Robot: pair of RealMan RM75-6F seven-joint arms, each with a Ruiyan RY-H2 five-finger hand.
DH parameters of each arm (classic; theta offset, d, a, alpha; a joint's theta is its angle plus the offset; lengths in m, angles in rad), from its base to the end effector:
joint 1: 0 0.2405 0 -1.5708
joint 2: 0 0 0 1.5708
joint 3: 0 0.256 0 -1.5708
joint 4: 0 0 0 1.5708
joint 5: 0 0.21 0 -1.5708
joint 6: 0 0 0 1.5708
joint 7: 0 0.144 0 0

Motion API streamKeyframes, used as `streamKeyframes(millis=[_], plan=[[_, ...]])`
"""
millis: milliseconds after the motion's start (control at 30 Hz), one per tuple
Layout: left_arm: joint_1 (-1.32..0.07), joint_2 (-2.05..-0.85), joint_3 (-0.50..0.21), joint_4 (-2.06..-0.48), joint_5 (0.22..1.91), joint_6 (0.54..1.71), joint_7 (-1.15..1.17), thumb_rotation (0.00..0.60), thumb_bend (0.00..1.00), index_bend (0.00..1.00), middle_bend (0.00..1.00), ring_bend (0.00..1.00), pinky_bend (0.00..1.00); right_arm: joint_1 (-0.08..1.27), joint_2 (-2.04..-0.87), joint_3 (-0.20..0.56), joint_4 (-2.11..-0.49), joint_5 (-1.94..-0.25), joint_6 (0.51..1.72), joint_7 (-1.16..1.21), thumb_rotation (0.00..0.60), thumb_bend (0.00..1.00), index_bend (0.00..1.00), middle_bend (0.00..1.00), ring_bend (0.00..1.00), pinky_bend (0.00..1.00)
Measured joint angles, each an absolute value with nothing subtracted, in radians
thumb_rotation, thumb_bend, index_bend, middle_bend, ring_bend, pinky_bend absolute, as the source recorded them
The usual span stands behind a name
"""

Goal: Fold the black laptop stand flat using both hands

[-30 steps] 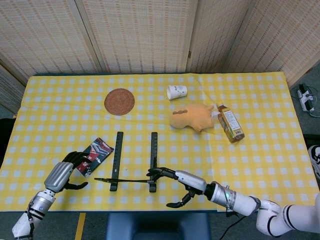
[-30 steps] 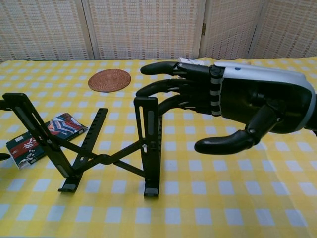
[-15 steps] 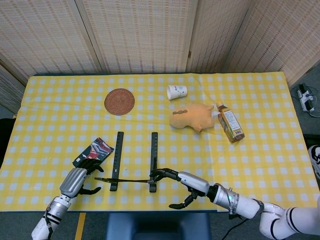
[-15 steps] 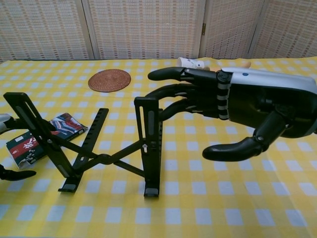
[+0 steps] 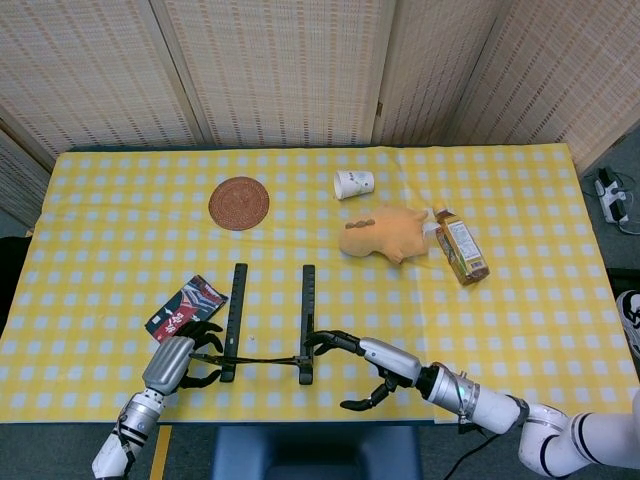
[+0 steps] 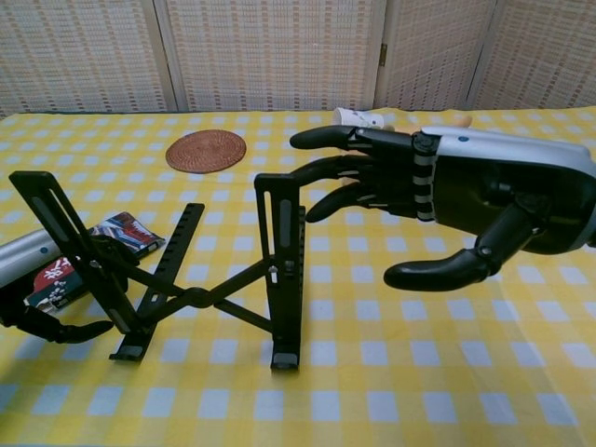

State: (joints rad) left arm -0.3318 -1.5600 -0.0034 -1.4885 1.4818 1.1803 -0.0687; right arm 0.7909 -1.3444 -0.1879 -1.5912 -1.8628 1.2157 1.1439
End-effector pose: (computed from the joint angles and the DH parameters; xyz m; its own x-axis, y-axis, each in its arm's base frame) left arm -0.2329 0.2215 -0.0189 0.1052 0.3541 0.9293 0.9762 -0.2150 -0.0286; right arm -0.1333 -0.2465 0.0164 -0.1999 -0.8594 0.4707 -0.6937 -0.2152 -0.6874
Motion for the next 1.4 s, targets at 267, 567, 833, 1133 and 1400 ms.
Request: streamKeyframes(millis=[267,567,833,1133,1400], plan=[[-0.327,-1.581,-0.009,-1.484,1.460,1.189,-0.041,0.600,0.36,0.53,0.31,0.22,0.20,0.792,-1.352,-0.188,-1.571,-1.854,1.217,1.162,0.600,0.31,0.00,0.13,0.18,0.00],[-0.319,-1.592,-0.008,-1.491,1.452,1.203,-0.032,0.600,0.39,0.55,0.32,0.22,0.20,0.790,-1.355,-0.188,-1.564,-1.848,1.222,1.167,0.600,0.31,0.00,0.13,0.18,0.00],[-0.317,-1.598,-0.007,-1.492,1.449,1.206,-0.029,0.600,0.41,0.57,0.33,0.23,0.20,0.785,-1.354,-0.191,-1.561,-1.845,1.227,1.169,0.600,0.31,0.00,0.13,0.18,0.00],[-0.317,-1.603,-0.005,-1.489,1.453,1.208,-0.034,0.600,0.47,0.59,0.35,0.24,0.20,0.779,-1.358,-0.194,-1.553,-1.837,1.225,1.164,0.600,0.31,0.00,0.13,0.18,0.00],[-0.319,-1.602,0.000,-1.480,1.467,1.213,-0.037,0.600,0.48,0.60,0.35,0.24,0.21,0.775,-1.369,-0.179,-1.551,-1.790,1.172,1.067,0.600,0.31,0.00,0.13,0.18,0.00]])
